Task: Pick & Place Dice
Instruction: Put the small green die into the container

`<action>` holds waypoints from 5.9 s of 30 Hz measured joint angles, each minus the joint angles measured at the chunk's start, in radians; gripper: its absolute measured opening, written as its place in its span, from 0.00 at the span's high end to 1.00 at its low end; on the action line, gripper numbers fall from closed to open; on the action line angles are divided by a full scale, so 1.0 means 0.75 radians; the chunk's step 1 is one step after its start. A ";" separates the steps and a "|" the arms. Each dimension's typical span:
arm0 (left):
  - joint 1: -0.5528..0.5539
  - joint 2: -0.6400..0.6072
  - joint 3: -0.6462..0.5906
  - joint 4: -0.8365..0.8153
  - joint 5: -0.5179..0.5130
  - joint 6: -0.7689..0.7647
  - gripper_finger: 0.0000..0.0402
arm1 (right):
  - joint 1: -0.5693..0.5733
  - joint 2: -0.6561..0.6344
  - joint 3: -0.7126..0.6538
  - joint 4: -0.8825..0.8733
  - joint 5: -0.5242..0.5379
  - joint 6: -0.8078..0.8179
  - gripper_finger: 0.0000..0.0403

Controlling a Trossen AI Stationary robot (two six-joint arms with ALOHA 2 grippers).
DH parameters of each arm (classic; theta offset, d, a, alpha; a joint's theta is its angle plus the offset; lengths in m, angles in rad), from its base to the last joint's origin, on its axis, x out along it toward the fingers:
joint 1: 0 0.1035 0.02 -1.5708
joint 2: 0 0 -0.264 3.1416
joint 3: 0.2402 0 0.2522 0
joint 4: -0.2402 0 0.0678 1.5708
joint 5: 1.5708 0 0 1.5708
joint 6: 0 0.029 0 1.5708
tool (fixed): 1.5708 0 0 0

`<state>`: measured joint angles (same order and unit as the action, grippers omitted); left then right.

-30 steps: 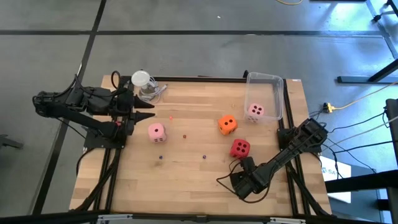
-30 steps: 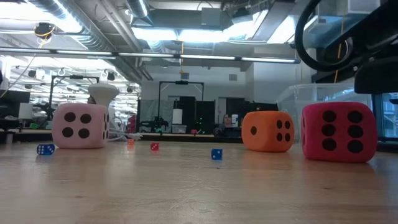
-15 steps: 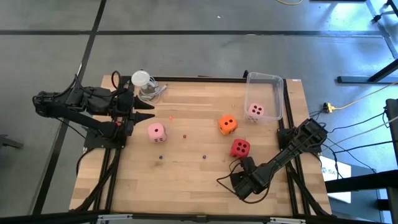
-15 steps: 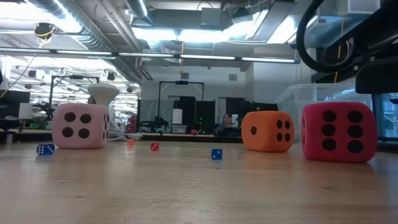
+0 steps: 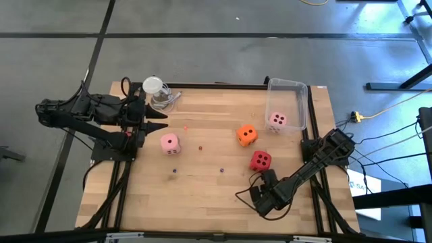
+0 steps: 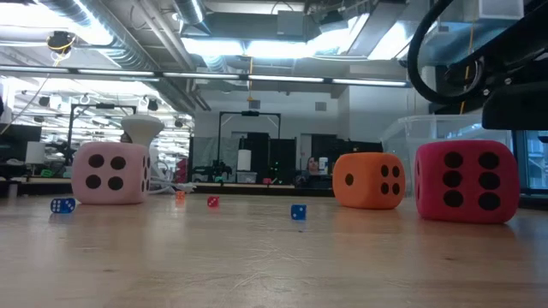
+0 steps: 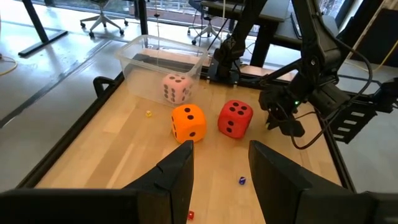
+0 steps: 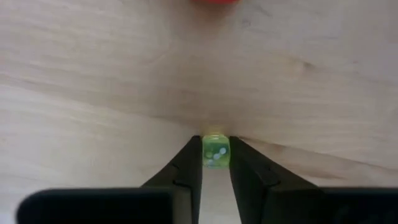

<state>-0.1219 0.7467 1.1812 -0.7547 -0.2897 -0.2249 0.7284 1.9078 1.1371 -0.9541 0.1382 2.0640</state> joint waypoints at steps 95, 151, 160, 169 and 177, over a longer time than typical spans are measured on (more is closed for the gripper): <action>-0.001 0.044 0.000 -0.042 -0.043 0.181 0.64 | -1.765 -0.818 -0.004 -0.460 -0.063 -1.823 0.87; -0.001 0.137 -0.001 -0.037 -0.219 0.131 0.64 | -1.797 -0.861 -0.115 -0.223 -0.048 -1.992 0.51; -0.001 0.136 -0.001 -0.040 -0.219 0.132 0.64 | -1.809 -0.857 -0.115 -0.190 -0.021 -1.936 0.57; -0.001 0.136 -0.001 -0.041 -0.219 0.156 0.64 | -1.825 -0.851 -0.115 -0.346 0.094 -1.896 0.60; -0.001 0.154 -0.001 0.014 -0.218 0.141 0.64 | -1.827 -0.851 -0.115 -0.302 0.030 -1.976 0.59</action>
<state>-0.1226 0.8620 1.1809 -0.7443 -0.4534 -0.1192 -0.6416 1.2694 1.0512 -1.1806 0.1609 0.5821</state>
